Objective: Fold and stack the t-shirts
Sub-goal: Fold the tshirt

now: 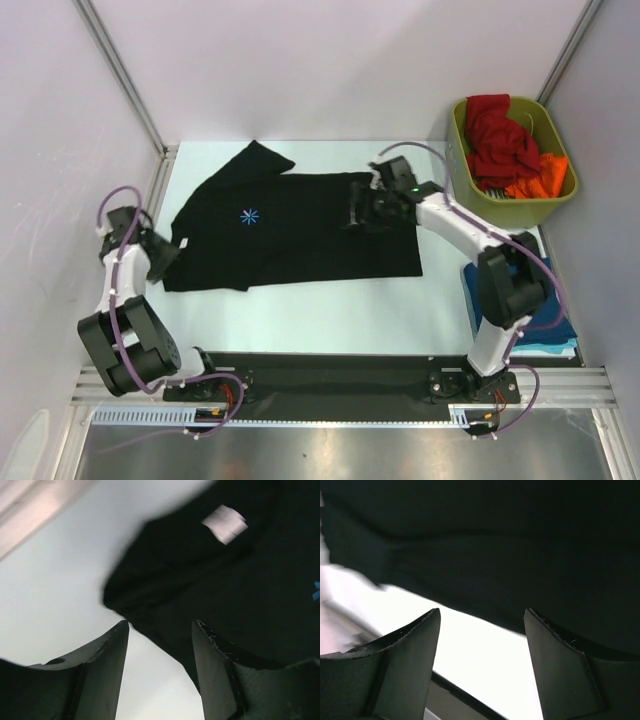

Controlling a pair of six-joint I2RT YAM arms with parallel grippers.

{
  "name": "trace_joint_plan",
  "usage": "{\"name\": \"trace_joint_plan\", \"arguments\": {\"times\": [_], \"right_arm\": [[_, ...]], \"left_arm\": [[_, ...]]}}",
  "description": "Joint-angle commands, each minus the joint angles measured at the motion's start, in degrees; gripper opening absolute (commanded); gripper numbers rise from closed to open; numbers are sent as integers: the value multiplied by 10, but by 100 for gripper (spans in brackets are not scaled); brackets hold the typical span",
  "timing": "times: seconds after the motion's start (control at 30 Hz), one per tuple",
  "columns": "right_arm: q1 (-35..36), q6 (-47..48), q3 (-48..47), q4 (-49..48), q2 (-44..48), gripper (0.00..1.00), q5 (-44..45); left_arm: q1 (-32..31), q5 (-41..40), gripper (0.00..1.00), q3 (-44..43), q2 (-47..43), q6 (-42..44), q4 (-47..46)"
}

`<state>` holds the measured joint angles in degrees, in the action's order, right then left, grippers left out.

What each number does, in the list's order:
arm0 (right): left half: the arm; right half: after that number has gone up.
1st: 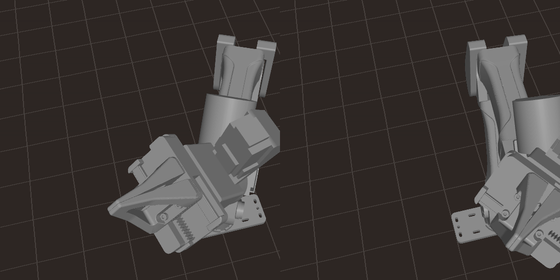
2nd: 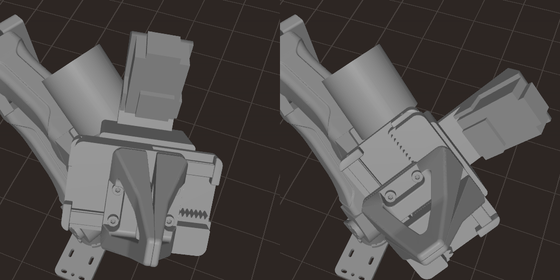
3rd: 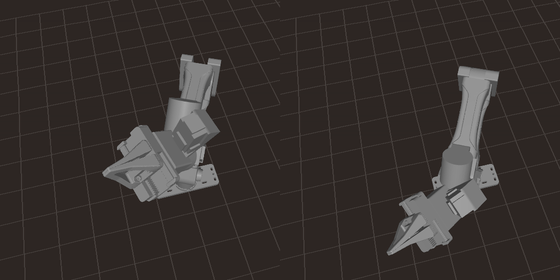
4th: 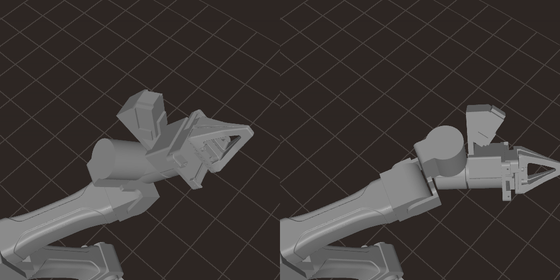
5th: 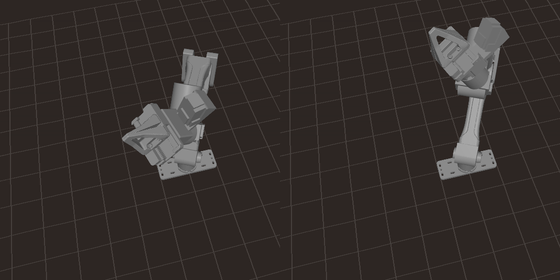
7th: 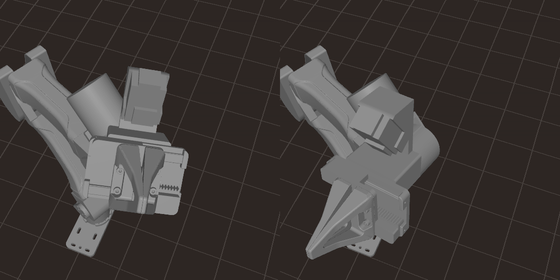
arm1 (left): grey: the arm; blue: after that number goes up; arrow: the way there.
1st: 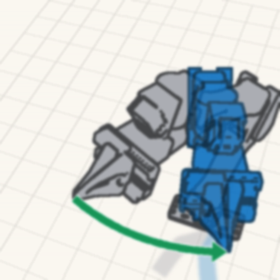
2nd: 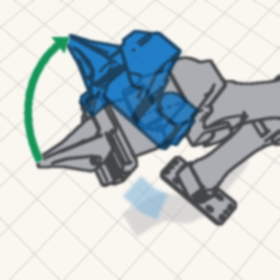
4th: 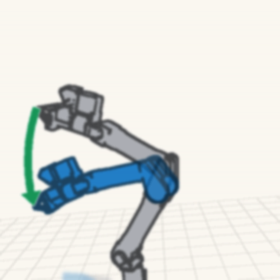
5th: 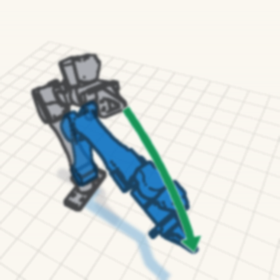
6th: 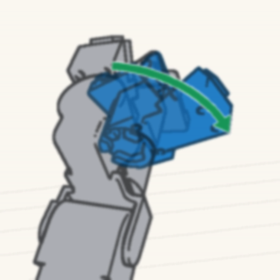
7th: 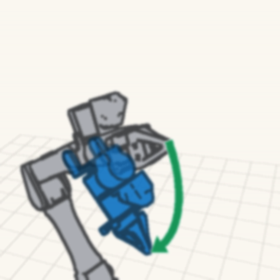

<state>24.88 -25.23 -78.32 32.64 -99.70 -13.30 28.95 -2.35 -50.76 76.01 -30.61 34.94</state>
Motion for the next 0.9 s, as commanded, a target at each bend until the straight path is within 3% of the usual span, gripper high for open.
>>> {"name": "trace_joint_plan", "arguments": {"times": [0.0,0.13,0.27,0.67,0.87], "right_arm": [[60,-98,-25,-168,-77,73,-131],[117,-246,-47,-341,-162,69,-182],[155,-335,-64,-410,-224,64,-178],[209,-409,-46,-509,-294,58,-113],[207,-438,-63,-522,-324,45,-96]], "left_arm": [[-82,43,59,-35,12,38,-15],[-110,59,59,-41,12,55,-18],[-111,101,59,-39,26,67,-29],[-106,100,52,-24,51,43,-56],[-91,97,51,-33,45,40,-49]]}}
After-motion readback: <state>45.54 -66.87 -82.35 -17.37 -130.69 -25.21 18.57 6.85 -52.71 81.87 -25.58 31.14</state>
